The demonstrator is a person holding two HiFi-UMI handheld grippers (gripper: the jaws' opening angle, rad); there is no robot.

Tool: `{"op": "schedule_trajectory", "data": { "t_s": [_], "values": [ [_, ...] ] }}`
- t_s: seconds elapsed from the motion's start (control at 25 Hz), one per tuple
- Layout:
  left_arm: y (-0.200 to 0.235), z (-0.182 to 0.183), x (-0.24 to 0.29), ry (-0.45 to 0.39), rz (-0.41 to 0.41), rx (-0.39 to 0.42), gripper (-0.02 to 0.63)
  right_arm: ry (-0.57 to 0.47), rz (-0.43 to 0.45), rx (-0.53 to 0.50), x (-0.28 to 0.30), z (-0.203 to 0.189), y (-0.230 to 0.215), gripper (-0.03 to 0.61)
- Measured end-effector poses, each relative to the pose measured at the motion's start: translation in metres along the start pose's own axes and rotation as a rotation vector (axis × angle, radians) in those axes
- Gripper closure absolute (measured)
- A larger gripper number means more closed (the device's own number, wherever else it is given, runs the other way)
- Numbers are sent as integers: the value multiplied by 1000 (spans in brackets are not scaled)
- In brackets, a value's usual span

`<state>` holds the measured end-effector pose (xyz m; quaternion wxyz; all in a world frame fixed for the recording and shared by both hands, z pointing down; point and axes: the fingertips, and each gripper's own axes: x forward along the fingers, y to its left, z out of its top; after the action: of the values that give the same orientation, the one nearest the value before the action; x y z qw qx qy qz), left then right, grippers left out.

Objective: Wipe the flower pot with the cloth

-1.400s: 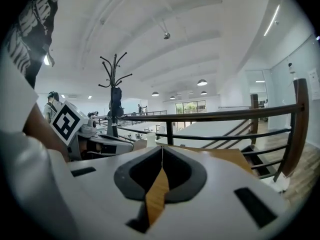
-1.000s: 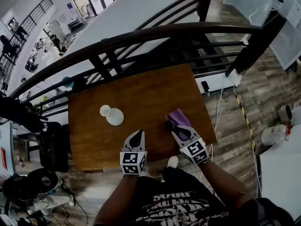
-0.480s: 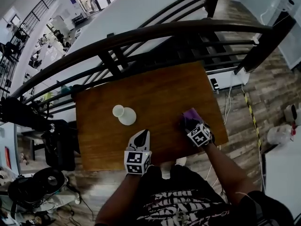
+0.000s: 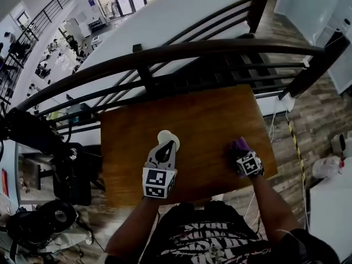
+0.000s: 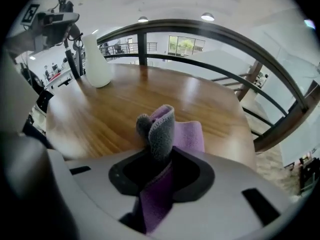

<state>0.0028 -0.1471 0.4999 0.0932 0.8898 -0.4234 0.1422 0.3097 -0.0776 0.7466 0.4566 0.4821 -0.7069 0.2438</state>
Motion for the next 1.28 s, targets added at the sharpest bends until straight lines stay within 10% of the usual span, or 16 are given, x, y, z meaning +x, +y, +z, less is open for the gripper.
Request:
{"op": "schedule_trajectory", "data": {
  "t_s": [0.72,1.28],
  "values": [
    [45,-53,46,164,-105,54,615,-307,130,-205,-3,251,120,489],
    [54,-50,51,112,-66,33,615,-238,316,-473,28,250,210,489]
  ]
}}
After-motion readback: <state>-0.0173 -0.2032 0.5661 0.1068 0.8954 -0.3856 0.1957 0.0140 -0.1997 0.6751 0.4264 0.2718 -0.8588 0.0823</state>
